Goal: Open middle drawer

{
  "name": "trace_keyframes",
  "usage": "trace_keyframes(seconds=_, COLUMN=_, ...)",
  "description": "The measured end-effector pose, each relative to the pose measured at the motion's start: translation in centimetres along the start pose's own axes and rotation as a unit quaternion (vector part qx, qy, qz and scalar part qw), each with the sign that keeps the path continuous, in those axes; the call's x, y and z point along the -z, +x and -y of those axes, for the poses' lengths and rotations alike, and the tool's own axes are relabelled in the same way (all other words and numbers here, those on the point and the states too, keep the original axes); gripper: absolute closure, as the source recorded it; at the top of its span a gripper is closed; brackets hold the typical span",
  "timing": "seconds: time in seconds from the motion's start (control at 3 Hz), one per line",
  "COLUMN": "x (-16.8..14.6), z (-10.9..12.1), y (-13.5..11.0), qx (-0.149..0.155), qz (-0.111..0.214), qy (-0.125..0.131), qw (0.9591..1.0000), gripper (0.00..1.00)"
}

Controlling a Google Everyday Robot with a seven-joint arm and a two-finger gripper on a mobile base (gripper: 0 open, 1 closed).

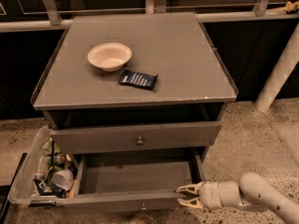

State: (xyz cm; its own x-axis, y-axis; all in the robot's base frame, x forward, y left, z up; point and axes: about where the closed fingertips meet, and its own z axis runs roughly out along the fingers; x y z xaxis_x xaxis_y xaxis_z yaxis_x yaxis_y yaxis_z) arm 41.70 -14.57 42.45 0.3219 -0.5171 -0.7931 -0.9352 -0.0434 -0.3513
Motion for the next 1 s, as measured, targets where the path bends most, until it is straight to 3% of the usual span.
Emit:
trace_keyframes(seconds=0.67, x=-0.23, z=0.00, y=0.03, qx=-0.002, qz=-0.006, qy=0.000, qw=1.0000, gripper=0.12)
trace_keyframes(seconds=1.0, x=-0.41, z=-0.67, y=0.39, qx=-0.013, qz=-0.046, qy=0.008, qw=0.9988, gripper=0.00)
